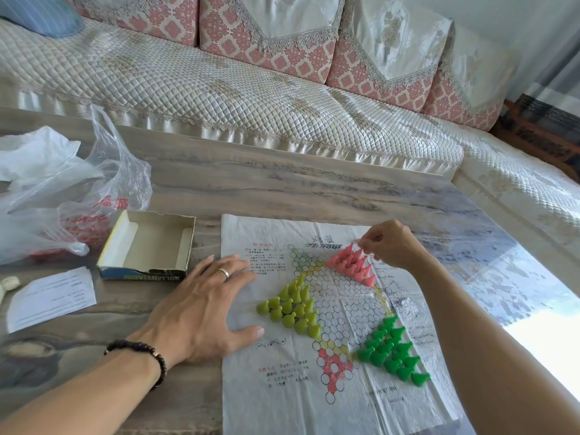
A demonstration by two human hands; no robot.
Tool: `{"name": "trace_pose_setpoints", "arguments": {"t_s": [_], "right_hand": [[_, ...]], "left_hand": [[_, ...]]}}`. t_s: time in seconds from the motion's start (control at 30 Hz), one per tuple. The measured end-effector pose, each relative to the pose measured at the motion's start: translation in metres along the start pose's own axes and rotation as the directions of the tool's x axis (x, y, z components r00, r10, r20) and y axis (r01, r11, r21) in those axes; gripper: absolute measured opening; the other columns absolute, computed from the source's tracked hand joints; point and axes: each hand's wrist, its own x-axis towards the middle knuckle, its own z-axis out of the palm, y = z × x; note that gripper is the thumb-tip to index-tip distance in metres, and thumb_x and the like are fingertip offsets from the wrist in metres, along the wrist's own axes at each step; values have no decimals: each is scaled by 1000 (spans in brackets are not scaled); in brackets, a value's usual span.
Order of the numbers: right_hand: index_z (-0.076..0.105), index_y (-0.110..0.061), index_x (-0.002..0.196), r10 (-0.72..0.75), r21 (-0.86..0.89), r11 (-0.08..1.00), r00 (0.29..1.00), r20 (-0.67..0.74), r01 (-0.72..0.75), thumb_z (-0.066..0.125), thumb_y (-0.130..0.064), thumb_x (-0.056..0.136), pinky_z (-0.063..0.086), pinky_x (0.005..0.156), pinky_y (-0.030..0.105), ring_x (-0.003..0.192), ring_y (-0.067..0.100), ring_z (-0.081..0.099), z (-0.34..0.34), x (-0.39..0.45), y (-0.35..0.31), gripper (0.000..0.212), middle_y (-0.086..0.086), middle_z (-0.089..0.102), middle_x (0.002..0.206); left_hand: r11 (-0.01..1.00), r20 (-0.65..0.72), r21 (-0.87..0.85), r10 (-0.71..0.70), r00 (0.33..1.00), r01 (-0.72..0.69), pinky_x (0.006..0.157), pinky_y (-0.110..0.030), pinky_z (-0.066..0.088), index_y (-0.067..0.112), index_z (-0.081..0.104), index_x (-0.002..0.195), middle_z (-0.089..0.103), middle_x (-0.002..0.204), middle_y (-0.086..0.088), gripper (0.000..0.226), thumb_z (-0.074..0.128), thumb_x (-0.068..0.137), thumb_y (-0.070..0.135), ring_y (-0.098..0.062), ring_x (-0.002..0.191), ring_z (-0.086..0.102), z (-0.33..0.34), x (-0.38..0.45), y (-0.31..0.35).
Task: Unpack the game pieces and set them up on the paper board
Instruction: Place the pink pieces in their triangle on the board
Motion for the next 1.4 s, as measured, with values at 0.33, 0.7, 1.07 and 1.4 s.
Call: {"name": "trace_pose_setpoints", "arguments": {"t_s": [0.33,0.7,1.07,1.4], "right_hand": [[71,-9,103,-52,-57,998,975,-217,40,64,-8,87,52,89,34,94,18,65,0,14,6,18,6,71,106],[71,-16,71,115,3,993,982,-147,-116,67,-2,82,60,69,42,70,20,69,6,18,7,18,2,70,74],[69,-19,70,6,-45,999,999,-31,-8,68,-5,83,60,66,36,69,21,70,0,10,-8,20,-5,67,70],[71,-17,76,21,-61,998,1000,-9,-21,69,-7,83,58,64,28,67,12,67,5,13,-10,12,-3,69,73]], "left_hand": [[1000,2,-5,2,1000,-2,117,-27,-7,30,24,147,15,156,13,92,37,71,80,-1,143,3,0,0,0],[999,-11,-34,14,1000,-14,116,-27,-5,27,29,147,13,157,9,92,42,71,78,-3,144,1,1,0,0],[999,-5,-34,11,1000,-11,116,-25,-5,27,30,146,14,158,8,93,40,70,79,-3,144,-8,1,0,-2],[999,-11,-28,20,1000,-20,117,-27,-4,28,24,147,18,156,9,92,40,71,78,-5,145,4,3,1,-2]]}}
